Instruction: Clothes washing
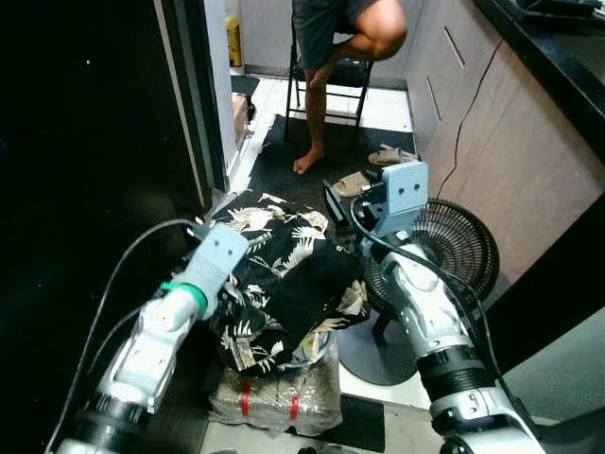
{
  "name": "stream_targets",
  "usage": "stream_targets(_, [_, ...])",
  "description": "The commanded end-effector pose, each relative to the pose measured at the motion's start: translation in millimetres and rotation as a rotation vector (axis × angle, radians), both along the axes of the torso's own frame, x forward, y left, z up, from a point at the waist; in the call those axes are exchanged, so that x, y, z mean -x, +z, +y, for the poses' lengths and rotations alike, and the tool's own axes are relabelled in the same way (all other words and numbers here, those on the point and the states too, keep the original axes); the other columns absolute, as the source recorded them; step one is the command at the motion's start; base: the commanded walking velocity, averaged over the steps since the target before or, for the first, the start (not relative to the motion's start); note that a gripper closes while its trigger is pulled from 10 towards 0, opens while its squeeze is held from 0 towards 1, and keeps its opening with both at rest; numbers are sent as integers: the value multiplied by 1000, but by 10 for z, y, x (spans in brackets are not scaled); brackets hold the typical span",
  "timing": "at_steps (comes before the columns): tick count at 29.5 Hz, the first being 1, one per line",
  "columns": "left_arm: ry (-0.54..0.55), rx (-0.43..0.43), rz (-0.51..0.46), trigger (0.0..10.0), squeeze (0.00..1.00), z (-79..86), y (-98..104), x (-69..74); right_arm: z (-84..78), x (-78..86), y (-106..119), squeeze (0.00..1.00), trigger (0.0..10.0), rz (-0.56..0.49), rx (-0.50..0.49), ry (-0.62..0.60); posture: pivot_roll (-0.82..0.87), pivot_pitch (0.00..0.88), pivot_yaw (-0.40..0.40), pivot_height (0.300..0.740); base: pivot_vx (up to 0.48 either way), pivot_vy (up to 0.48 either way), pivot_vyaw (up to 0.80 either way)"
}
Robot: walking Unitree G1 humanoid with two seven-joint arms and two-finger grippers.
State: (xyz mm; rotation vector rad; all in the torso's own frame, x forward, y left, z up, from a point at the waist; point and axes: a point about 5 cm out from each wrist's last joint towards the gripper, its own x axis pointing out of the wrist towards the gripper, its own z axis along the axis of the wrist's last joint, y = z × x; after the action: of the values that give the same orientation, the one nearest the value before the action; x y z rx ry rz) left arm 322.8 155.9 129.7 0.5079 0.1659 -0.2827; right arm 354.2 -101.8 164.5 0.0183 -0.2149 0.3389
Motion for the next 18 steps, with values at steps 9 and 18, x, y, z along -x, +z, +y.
stream_targets(9, [57,-18,-76,10000,0,-109,152,-350,235,-37,-447,0,10000,175,153,112,100,127,-36,740,0,0,0])
stream_targets(18, [66,-3,-92,10000,0,-78,152,-271,215,83,-833,0,10000,319,213,121,140,194,-33,740,0,0,0])
